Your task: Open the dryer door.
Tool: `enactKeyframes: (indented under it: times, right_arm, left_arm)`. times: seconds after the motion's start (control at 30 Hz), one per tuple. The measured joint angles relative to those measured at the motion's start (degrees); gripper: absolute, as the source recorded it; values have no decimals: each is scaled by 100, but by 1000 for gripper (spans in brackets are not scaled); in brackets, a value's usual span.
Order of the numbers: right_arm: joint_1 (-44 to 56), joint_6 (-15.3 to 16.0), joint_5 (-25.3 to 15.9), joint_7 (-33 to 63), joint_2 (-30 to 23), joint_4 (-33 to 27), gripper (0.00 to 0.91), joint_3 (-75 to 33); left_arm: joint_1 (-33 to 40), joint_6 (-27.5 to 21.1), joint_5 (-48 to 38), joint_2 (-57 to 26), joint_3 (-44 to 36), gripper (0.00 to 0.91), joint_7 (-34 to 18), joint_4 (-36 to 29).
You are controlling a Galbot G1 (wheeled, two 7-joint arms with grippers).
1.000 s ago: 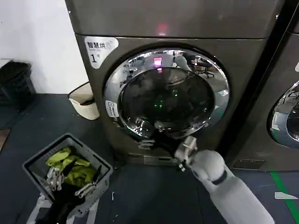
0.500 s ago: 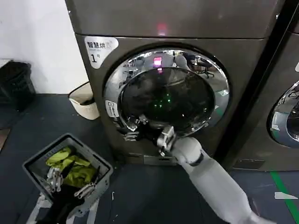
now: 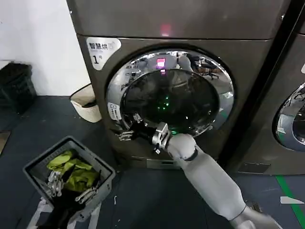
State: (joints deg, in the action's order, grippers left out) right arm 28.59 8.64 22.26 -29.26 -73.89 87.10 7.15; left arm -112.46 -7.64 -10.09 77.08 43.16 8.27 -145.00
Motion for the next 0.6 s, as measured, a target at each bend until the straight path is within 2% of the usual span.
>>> enactKeyframes:
  times: [0.23, 0.37, 0.47, 0.6]
  right_arm:
    - [-14, 33, 152, -463, 4, -89, 907, -117]
    - [27, 195, 290, -754, 24, -89, 907, -265]
    - [135, 310, 336, -1065, 88, 41, 907, -376]
    - [308, 349, 323, -1347, 131, 277, 907, -462]
  left_arm:
    - [64, 1, -12, -27, -5, 907, 41, 45]
    - [120, -19, -71, -58, 42, 907, 88, 80]
    - [208, -123, -271, -126, 133, 907, 104, 163]
    - [399, 76, -421, -252, 236, 907, 261, 330]
